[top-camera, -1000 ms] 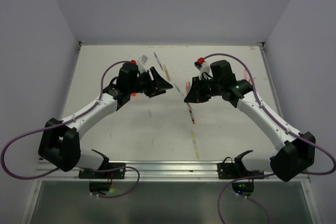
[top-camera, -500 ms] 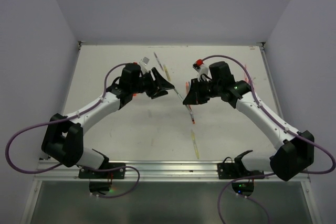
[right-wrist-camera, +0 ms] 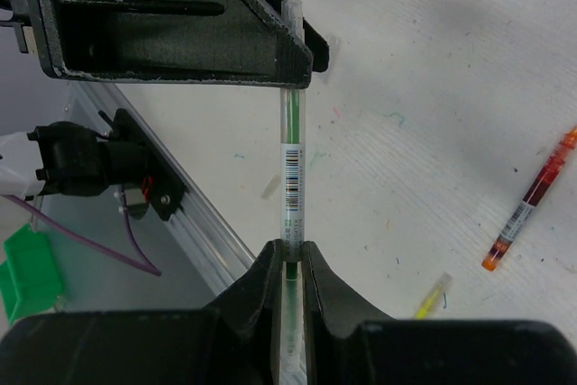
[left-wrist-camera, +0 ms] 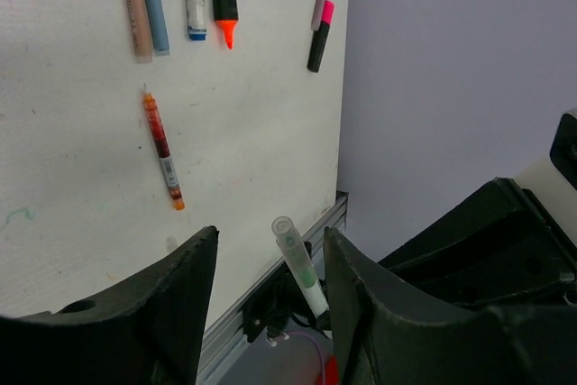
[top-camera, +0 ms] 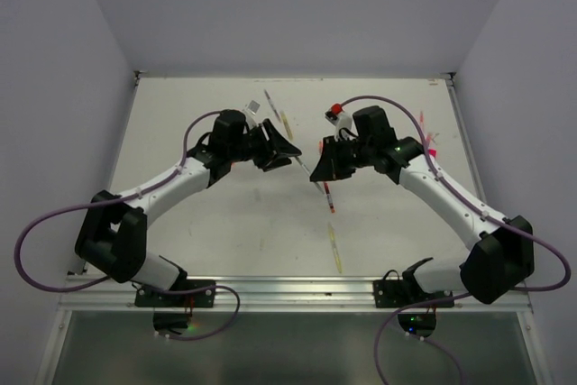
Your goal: Open the pen caps
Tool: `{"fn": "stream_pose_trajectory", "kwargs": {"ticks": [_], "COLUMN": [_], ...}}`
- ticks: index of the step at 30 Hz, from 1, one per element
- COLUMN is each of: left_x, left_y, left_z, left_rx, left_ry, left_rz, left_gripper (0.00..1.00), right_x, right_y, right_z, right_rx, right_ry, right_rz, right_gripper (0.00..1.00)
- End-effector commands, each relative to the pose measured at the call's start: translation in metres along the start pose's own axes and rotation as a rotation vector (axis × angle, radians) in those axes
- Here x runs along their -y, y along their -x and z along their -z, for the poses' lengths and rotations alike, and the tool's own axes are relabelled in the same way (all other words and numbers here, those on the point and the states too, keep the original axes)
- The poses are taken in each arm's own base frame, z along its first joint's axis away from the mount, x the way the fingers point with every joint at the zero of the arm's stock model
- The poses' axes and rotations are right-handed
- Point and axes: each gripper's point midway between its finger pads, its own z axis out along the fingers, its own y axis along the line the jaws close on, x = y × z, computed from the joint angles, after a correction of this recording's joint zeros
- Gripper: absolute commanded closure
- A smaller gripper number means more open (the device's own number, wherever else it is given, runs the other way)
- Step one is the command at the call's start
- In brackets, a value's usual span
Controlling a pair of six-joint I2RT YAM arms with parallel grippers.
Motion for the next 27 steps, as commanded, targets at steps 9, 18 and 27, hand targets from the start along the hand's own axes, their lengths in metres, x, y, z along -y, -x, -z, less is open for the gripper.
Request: {"fn": "stream_pose_trajectory", "kwargs": {"ticks": [9, 18, 27], "left_x": [0.027, 0.025, 0.027], "left_y": [0.011, 0.009, 0.004], "left_z": [-0.006, -0.006, -0.002], "left_rx": [0.006, -0.006, -0.022], "left_ry": [-0.060, -0.057, -0.069], "left_rz": [-0.024, -0.022, -0.023], "left_gripper": [0.59, 0.84, 1.00], "right_x": [-0.020, -0.024, -0.021], "right_y": [0.013, 0.019, 0.034], "right_z": [0.002, 0.001, -0.010], "right_rx": [0.026, 0.042, 0.033], "right_ry": [0.059, 0.057, 0.041], "right_rz": [0.030, 0.028, 0.019], "right_gripper": [1.00, 1.00, 0.89]}}
